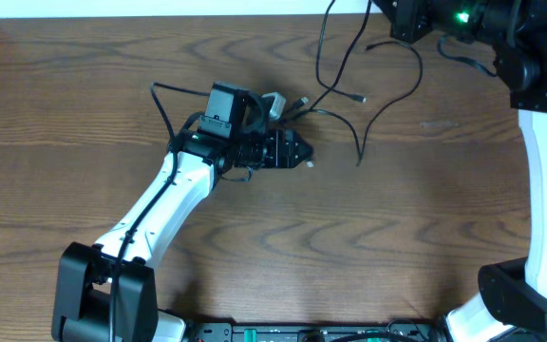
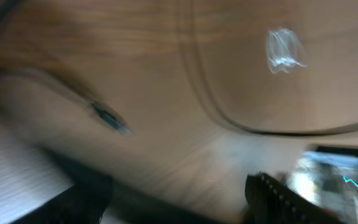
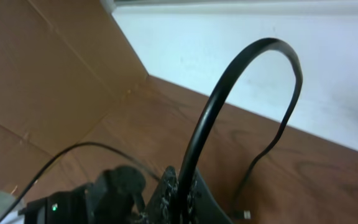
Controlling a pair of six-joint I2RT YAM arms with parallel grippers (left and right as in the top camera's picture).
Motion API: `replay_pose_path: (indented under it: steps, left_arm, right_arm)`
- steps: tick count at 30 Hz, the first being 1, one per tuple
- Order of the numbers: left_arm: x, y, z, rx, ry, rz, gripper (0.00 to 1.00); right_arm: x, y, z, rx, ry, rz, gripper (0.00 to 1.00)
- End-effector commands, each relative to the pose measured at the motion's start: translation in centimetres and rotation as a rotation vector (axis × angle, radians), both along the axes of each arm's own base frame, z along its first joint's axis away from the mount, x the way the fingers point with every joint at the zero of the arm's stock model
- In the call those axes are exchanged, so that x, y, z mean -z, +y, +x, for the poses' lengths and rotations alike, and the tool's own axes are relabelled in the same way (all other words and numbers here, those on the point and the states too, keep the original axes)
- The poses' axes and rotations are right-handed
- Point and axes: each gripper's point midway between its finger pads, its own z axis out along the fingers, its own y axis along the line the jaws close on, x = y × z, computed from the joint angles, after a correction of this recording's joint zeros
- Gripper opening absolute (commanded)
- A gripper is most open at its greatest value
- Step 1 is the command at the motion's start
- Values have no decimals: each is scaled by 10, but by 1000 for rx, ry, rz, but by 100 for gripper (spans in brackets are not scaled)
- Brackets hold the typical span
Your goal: Untangle cables
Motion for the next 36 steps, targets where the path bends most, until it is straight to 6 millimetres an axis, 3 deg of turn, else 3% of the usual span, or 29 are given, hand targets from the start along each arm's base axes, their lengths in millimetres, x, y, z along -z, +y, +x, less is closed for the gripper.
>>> replay_pose_path:
  steps: [1, 5, 8, 11, 15, 22, 26, 29, 31, 33, 36]
  left_arm:
    - [-51, -33, -19, 172, 27, -302, 73]
    - [-63, -40, -20, 209, -4, -350, 79]
    - [-76, -43, -9, 173, -14, -392, 82]
    - [-89, -45, 11, 47, 36, -435, 81]
    - [-84, -43, 30, -93, 47, -406, 81]
    - [-86, -62, 40, -203, -18, -378, 80]
    - [-103, -65, 46, -190, -91, -422, 53]
    - [-98, -62, 47, -196, -82, -403, 10]
    - [-88, -59, 45, -190, -80, -364, 8]
    - [-66, -48, 41, -194, -48, -277, 8]
    - [-15, -13, 30, -230, 20, -48, 7]
  right_arm:
    - [-4, 0, -3, 8, -2, 5, 1]
    - [9, -9, 1, 75, 49, -27, 1]
    - [18, -16, 3, 163, 179, 34, 1]
    - [11, -14, 5, 225, 301, 178, 1]
    - [3, -9, 4, 222, 354, 265, 1]
    - [1, -1, 0, 199, 367, 281, 1]
    - [0, 3, -2, 186, 368, 279, 1]
    - [3, -4, 5, 242, 349, 262, 1]
    - [11, -20, 14, 329, 323, 214, 1]
    - [22, -43, 23, 434, 311, 156, 1]
    - [33, -90, 35, 599, 303, 100, 1]
